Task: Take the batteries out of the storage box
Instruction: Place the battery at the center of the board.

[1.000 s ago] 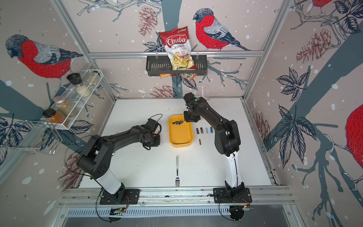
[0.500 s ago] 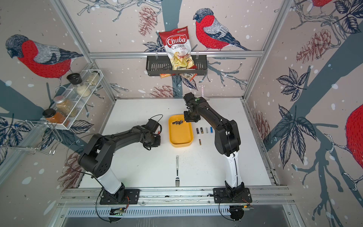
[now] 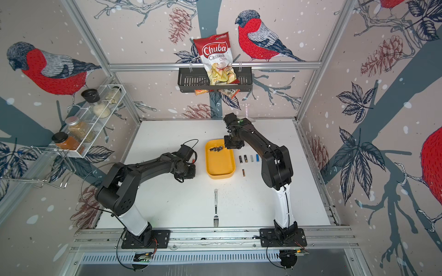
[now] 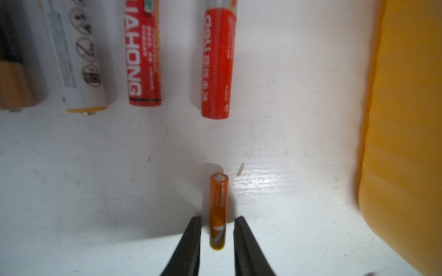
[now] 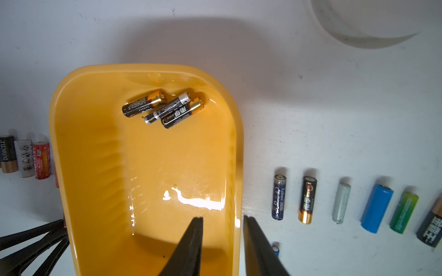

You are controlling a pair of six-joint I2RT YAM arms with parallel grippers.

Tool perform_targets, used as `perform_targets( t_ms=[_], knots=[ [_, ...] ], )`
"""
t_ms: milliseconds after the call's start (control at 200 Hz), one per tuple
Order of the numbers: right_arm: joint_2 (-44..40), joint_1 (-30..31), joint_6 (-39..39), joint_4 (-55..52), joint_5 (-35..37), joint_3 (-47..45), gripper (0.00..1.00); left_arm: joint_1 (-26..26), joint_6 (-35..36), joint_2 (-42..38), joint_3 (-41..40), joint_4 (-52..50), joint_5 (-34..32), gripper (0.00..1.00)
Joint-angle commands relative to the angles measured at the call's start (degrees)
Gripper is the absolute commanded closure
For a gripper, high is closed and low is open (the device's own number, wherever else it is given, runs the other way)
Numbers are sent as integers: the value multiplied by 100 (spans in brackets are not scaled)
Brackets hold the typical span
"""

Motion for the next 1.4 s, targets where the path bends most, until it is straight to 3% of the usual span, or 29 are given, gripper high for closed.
perform_targets(
  t_ms=[0,450,1396],
  knots=[
    [-14,-3,33,-51,9,6,65,18,10,-35,23,-47,-28,70],
    [119,117,153,-20,-48,281,65,149,41,-376,366,-187,12,68],
    [2001,160,491,220,-430,1949,62,487,256,-465,292,-213,172,68]
  ],
)
